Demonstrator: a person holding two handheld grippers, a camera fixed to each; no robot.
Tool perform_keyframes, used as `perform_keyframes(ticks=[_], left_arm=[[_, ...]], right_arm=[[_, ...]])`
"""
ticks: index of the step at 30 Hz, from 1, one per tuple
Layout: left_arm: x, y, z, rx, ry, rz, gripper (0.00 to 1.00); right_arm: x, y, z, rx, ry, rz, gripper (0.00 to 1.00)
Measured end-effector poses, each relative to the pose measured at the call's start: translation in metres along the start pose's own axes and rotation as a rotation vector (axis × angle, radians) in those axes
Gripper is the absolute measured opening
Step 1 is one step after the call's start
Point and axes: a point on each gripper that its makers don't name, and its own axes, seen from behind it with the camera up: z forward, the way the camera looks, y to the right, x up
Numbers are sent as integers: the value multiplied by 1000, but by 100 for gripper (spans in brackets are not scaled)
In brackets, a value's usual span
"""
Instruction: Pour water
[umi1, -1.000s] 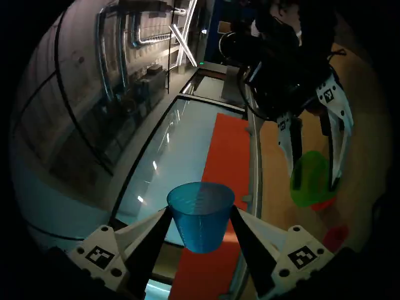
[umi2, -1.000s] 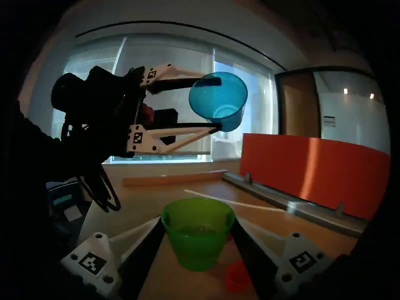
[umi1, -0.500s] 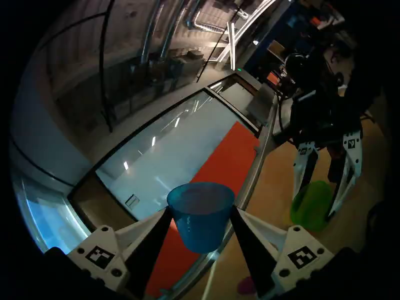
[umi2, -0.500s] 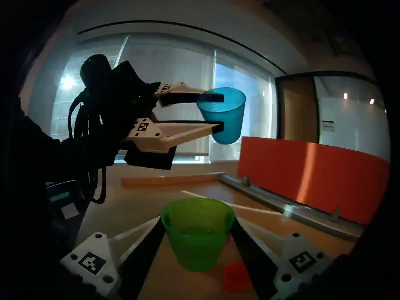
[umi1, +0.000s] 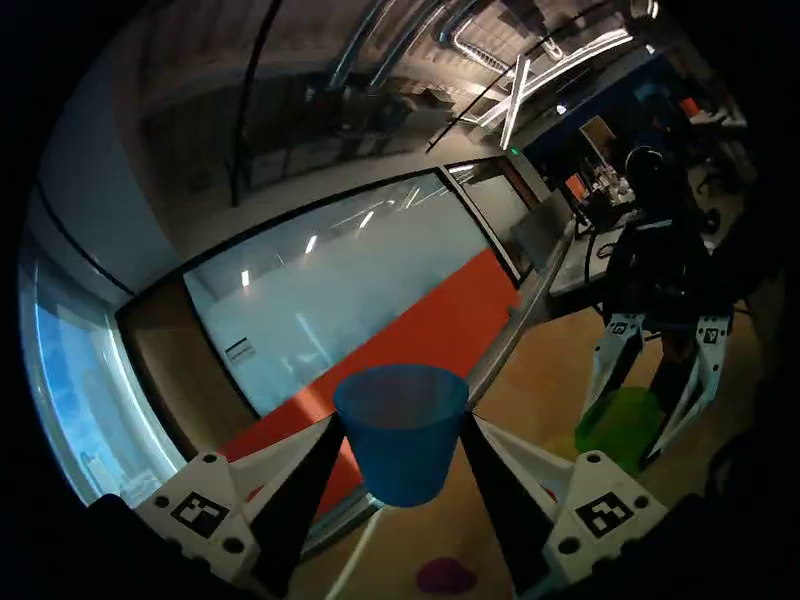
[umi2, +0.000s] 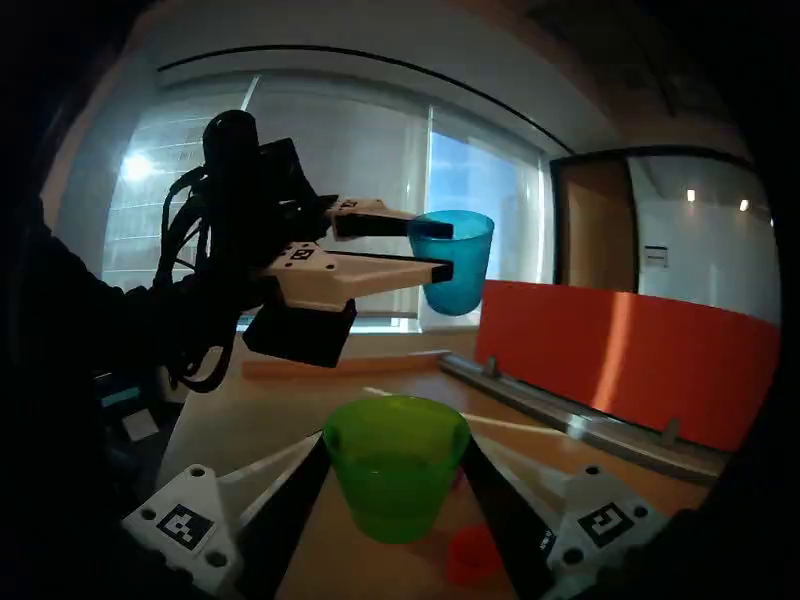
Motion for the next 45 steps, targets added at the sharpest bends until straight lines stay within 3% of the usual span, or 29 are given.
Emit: perform_keyframes(ticks=[12,18,27,33,45], left_arm=[[3,-9,-2,-30,19,-297,83],[-1,-12,-4,-35,16,-389,83],[-1,-4,-6,-63,24,-461,83],[-6,-2,-12,-62,10,-447,84],[-34,14,-27,-84,-34,-457,84]], right_arm=[[1,3,-2,-9,7,10,91],[0,4,-5,-15,10,6,91],[1,7,-8,-24,15,13,91],[4,6,-7,-28,14,10,91],[6,15,-19,-59,-3,28,91]])
